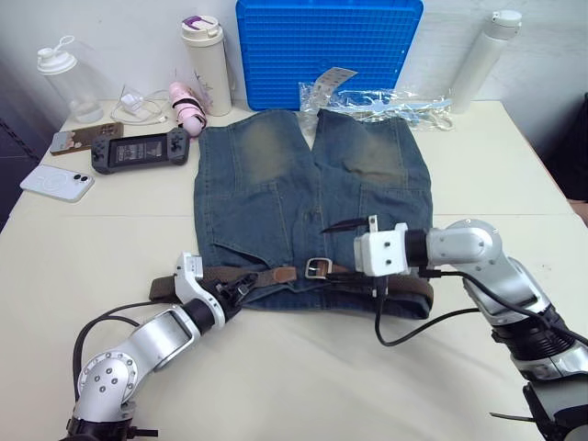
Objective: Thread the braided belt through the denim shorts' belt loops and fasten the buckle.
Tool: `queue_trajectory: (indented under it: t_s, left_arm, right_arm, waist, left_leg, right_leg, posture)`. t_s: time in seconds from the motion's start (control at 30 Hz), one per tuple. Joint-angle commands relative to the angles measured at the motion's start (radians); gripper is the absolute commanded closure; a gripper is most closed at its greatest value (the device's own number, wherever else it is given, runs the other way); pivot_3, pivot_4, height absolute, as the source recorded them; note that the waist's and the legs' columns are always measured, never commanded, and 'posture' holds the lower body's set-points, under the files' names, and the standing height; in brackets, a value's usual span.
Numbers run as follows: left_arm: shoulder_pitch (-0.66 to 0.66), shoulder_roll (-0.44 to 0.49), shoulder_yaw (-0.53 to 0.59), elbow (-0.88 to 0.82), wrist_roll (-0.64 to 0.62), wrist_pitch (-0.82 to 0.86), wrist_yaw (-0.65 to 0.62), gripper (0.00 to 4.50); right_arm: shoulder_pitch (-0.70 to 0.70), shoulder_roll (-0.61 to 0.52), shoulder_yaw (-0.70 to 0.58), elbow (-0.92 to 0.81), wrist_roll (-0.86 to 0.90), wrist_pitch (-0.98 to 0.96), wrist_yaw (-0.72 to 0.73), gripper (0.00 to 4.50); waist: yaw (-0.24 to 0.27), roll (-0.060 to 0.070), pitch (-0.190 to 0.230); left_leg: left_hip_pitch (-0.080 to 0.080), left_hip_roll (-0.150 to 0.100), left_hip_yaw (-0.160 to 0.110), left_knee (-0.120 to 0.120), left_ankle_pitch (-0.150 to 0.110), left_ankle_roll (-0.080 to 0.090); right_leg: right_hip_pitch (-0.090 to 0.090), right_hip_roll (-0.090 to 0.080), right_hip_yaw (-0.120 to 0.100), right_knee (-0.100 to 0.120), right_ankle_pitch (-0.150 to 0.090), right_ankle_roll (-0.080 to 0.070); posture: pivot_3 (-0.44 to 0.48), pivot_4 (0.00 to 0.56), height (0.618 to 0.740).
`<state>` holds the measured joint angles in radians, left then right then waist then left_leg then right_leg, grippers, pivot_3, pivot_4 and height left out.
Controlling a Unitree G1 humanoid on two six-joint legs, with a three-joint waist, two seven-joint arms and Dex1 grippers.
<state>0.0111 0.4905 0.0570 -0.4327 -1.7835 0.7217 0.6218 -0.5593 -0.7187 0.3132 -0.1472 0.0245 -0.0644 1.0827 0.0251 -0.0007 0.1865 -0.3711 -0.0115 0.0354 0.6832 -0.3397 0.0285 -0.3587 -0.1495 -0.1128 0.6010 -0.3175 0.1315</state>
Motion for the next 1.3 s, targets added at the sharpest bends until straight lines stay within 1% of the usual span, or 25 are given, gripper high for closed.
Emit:
queue_trajectory:
  t_s: [0.03,0.1,0.13,0.2,0.3,0.37,0.47,0.63,0.9,1.03,1.23,1.3]
  left_arm:
    - [-0.019,0.09,0.04,-0.032,0.001,0.033,-0.007,4.5]
    - [-0.036,0.136,0.057,-0.034,-0.017,0.043,-0.01,4.5]
    - [-0.051,0.18,0.061,-0.039,-0.034,0.062,-0.006,4.5]
    - [-0.075,0.232,0.062,-0.045,-0.059,0.077,0.005,4.5]
    - [-0.125,0.262,0.046,-0.048,-0.085,0.071,0.031,4.5]
    - [-0.152,0.262,0.026,-0.049,-0.087,0.069,0.047,4.5]
    - [-0.161,0.237,-0.005,-0.049,-0.08,0.062,0.06,4.5]
    - [-0.131,0.228,-0.033,-0.07,-0.081,0.061,0.072,4.5]
    - [-0.103,0.279,-0.01,-0.085,-0.099,0.056,0.081,4.5]
    - [-0.087,0.309,0.001,-0.097,-0.139,0.049,0.085,4.5]
    - [-0.084,0.308,-0.034,-0.102,-0.148,0.03,0.113,4.5]
    - [-0.064,0.331,-0.023,-0.111,-0.16,0.034,0.113,4.5]
  right_arm:
    - [-0.004,0.024,-0.008,0.0,-0.012,-0.039,-0.016,0.46]
    - [-0.002,0.029,-0.012,0.005,-0.017,-0.044,-0.013,0.46]
    - [-0.002,0.031,-0.013,0.008,-0.019,-0.044,-0.013,0.46]
    - [-0.003,0.034,-0.015,0.012,-0.02,-0.042,-0.013,0.46]
    - [-0.007,0.042,-0.016,0.013,-0.02,-0.035,-0.016,0.46]
    - [-0.008,0.047,-0.016,0.013,-0.022,-0.033,-0.017,0.46]
    - [-0.008,0.051,-0.018,0.016,-0.028,-0.033,-0.016,0.46]
    - [-0.008,0.047,-0.025,0.013,-0.03,-0.029,-0.015,0.46]
    - [0.008,0.04,-0.029,0.014,-0.037,-0.03,-0.018,0.46]
    - [0.008,0.045,-0.027,0.014,-0.038,-0.028,-0.019,0.46]
    - [0.009,0.038,-0.034,0.025,-0.042,-0.033,-0.025,0.46]
    - [0.01,0.038,-0.036,0.024,-0.042,-0.031,-0.029,0.46]
  waist:
    - [-0.002,0.0,0.0]
    - [-0.003,0.0,0.0]
    - [-0.003,0.0,0.0]
    - [-0.003,0.0,0.0]
    - [-0.003,0.002,0.001]
    - [-0.002,0.002,0.001]
    - [-0.003,0.002,0.001]
    - [-0.003,0.002,0.001]
    - [-0.002,0.002,0.001]
    - [-0.003,0.002,0.002]
    - [-0.004,0.003,0.002]
    - [-0.004,0.003,0.002]
  left_leg:
    - [0.0,0.0,0.0,0.0,0.0,0.0]
    - [0.0,0.001,0.0,0.0,0.0,0.0]
    - [0.0,0.002,0.0,0.0,0.0,0.0]
    - [0.0,0.002,0.0,0.0,0.0,0.0]
    - [0.0,0.002,0.0,0.0,0.0,-0.001]
    - [0.0,0.002,0.0,0.0,0.0,-0.001]
    - [0.0,0.002,0.0,0.0,0.0,-0.001]
    - [0.0,0.002,0.0,-0.001,0.0,-0.001]
    - [0.0,0.002,0.0,-0.001,0.0,-0.001]
    - [0.0,0.002,0.0,-0.001,-0.001,-0.001]
    - [0.0,0.003,0.0,-0.001,-0.001,-0.002]
    - [0.0,0.003,0.0,-0.001,-0.001,-0.002]
  right_leg:
    - [0.0,0.0,0.0,0.001,0.0,0.0]
    - [0.0,0.001,0.0,0.001,0.0,0.0]
    - [0.0,0.001,0.0,0.0,0.0,0.0]
    - [0.0,0.001,0.001,0.0,0.0,0.0]
    - [0.0,0.001,0.001,0.0,0.0,0.0]
    - [0.0,0.001,0.001,0.0,0.0,-0.001]
    - [0.0,0.001,0.001,0.0,0.0,0.0]
    - [-0.001,0.002,0.001,0.0,0.0,0.0]
    - [0.0,0.001,0.001,0.0,0.0,-0.001]
    - [0.0,0.001,0.002,0.0,0.0,-0.001]
    - [-0.001,0.001,0.002,0.0,0.0,-0.001]
    - [-0.001,0.001,0.002,-0.001,0.0,-0.001]
  posture:
    - [0.0,0.15,0.693]
    - [0.0,0.15,0.693]
    - [0.0,0.15,0.693]
    - [0.0,0.15,0.693]
    - [0.0,0.15,0.693]
    - [0.0,0.15,0.693]
    - [0.0,0.15,0.693]
    - [0.0,0.15,0.693]
    - [0.0,0.15,0.693]
    - [0.0,0.15,0.693]
    - [0.0,0.15,0.693]
    - [0.0,0.15,0.693]
